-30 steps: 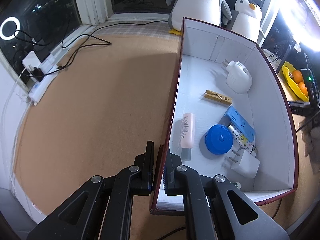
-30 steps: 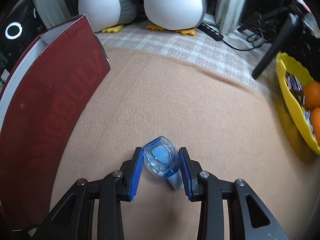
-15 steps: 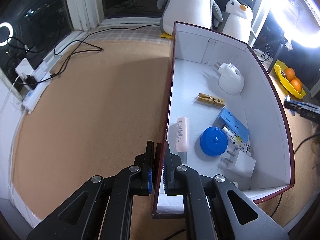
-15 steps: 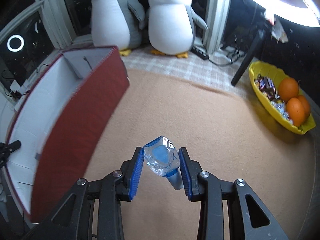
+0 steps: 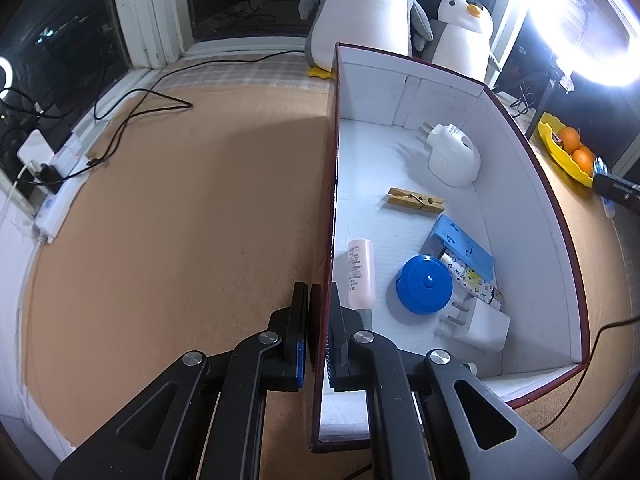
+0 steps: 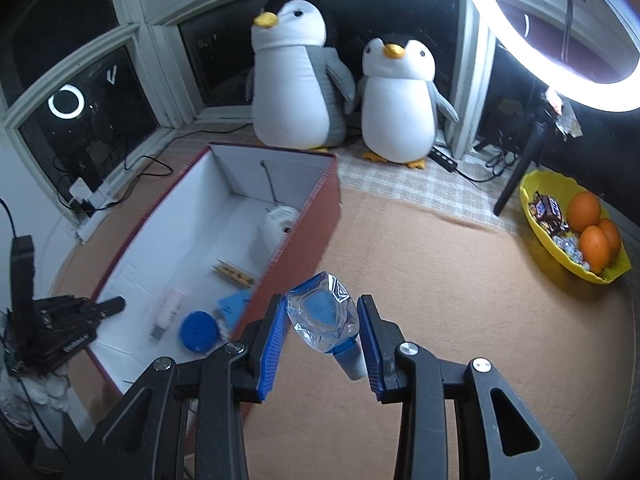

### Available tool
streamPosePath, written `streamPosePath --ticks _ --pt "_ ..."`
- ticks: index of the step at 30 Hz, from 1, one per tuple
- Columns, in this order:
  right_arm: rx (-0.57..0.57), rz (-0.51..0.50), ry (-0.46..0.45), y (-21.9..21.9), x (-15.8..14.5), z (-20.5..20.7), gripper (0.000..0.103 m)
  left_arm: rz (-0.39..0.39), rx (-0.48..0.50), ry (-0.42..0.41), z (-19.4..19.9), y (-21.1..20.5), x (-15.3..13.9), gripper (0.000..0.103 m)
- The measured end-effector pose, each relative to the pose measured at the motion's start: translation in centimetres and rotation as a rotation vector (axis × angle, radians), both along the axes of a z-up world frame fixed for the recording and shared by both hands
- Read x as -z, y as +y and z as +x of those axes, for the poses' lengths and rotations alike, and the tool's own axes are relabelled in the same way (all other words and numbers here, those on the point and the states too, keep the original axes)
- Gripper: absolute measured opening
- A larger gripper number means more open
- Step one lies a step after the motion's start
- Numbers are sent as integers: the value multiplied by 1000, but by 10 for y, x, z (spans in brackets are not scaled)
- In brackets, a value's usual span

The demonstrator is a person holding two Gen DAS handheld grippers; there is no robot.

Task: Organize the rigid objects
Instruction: 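Carry the small bottle over the box and release it inside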

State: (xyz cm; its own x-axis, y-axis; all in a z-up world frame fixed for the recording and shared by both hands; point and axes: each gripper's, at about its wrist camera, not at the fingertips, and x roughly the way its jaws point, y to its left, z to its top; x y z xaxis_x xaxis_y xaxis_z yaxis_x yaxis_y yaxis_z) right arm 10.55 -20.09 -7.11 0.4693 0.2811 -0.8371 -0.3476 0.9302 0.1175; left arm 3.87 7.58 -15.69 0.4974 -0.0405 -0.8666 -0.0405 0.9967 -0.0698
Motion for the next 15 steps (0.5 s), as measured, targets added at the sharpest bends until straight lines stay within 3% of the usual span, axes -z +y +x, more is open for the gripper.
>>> streamPosePath --ticks 8,15 --pt "-89 49 -15 54 -14 -6 32 -5 8 0 2 0 1 6" --pt "-124 46 13 80 -3 -7 32 2 15 2 3 -1 0 6"
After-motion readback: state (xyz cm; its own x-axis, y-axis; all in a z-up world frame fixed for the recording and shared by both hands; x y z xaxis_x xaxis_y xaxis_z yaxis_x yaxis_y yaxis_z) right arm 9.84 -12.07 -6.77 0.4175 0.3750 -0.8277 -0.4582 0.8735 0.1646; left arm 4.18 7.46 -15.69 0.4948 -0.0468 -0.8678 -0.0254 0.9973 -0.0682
